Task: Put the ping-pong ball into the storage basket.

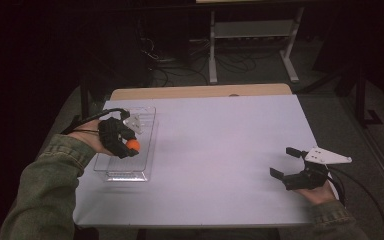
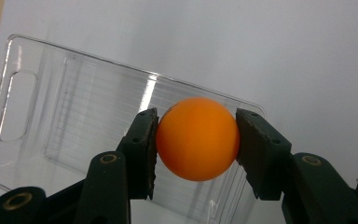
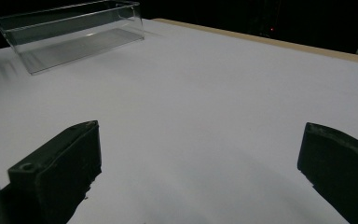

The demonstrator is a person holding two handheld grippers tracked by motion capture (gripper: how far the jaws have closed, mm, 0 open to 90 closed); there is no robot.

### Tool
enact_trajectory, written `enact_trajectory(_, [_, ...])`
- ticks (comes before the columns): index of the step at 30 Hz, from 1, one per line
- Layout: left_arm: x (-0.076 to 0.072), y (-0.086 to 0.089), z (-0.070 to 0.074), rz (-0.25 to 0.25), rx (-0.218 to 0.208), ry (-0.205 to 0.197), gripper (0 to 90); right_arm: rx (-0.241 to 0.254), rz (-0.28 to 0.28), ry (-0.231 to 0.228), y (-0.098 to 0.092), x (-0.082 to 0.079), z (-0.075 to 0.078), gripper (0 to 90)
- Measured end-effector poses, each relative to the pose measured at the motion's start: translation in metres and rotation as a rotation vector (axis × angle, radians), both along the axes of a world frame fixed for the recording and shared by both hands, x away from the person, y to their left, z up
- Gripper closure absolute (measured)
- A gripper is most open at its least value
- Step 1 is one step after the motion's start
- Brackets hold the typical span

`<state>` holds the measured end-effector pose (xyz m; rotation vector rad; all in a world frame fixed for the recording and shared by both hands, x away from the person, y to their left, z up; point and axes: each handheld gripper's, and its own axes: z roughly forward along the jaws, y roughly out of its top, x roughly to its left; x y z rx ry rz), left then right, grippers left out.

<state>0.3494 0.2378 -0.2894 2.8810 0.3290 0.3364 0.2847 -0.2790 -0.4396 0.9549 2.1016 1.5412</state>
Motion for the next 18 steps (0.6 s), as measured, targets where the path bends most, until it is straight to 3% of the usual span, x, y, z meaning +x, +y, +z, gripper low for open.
enact_trajectory(5, [0.002, 0.001, -0.008, 0.002, 0.021, 0.018, 50.5, 0.003, -0.002, -0.003, 0.000, 0.000, 0.001, 0.0])
enact_trajectory(18, [0.005, 0.003, -0.021, 0.014, 0.027, 0.047, 50.5, 0.005, -0.002, -0.005, -0.001, -0.001, 0.001, 0.0])
